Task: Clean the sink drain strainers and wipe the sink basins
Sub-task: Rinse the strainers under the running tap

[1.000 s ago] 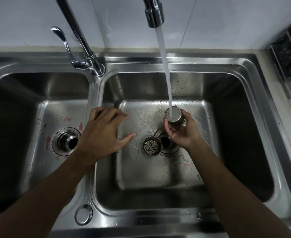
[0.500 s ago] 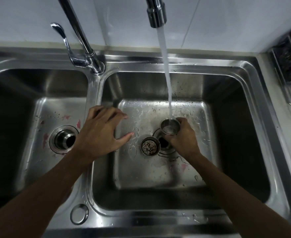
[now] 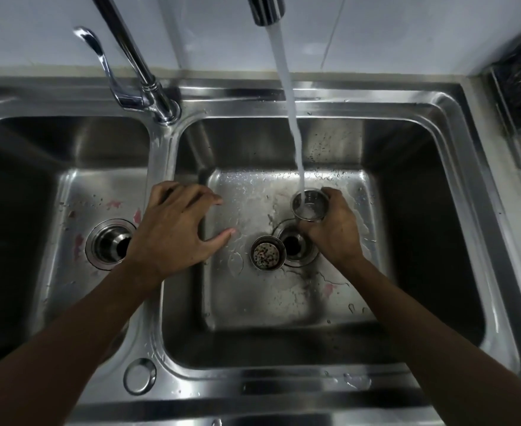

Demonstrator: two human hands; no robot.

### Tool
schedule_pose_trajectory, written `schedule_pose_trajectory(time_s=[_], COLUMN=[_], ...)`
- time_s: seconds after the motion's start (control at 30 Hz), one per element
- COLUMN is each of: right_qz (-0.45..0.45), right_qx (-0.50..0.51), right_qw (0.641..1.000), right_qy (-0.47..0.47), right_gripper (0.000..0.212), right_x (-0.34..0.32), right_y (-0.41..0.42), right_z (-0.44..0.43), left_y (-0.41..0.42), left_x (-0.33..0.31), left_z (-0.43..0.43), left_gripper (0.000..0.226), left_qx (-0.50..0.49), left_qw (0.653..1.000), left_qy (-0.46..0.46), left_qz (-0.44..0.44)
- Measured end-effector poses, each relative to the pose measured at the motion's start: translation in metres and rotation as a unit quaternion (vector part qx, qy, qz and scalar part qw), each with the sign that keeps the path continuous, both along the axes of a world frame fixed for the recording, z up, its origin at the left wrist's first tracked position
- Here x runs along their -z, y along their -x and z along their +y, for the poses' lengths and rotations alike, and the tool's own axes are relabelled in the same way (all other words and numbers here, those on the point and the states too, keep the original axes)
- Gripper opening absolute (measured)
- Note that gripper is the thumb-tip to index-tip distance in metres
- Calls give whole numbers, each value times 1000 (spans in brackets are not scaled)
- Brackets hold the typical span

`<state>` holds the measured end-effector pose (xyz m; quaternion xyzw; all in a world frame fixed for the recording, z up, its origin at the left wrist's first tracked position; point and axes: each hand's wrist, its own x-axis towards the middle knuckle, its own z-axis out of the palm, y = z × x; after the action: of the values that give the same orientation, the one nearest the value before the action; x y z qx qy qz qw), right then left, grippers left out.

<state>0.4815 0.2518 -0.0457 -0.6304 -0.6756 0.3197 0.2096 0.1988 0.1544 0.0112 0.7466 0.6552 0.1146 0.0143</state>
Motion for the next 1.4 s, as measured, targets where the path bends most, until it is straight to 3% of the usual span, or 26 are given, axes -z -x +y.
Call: schedule_pose_trajectory(time_s=[0.4, 0.83, 1.0, 1.17, 1.4], right_qz=[-15, -295, -250, -223, -242], right_qx=[-28, -145, -89, -46, -46], right_qw=[999, 944, 962, 970, 961], right_qy=[12, -3, 63, 88, 127], right_gripper=[81, 92, 78, 95, 93], right_x=[2, -16, -11, -1, 13], right_y=[-11, -29, -48, -56, -53], right_z=[-6, 3, -7, -5, 2], left_y=[1, 2, 2, 0, 1], left_x=[2, 4, 4, 2, 2], left_z=[0, 0, -1, -1, -1], left_gripper=[61, 60, 59, 59, 59], left_qx=[4, 3, 4, -2, 0], left_qw=[1000, 1000, 1000, 1000, 1000], left_qy=[-11, -20, -24, -23, -23], left_qz=[-4, -3, -2, -8, -9])
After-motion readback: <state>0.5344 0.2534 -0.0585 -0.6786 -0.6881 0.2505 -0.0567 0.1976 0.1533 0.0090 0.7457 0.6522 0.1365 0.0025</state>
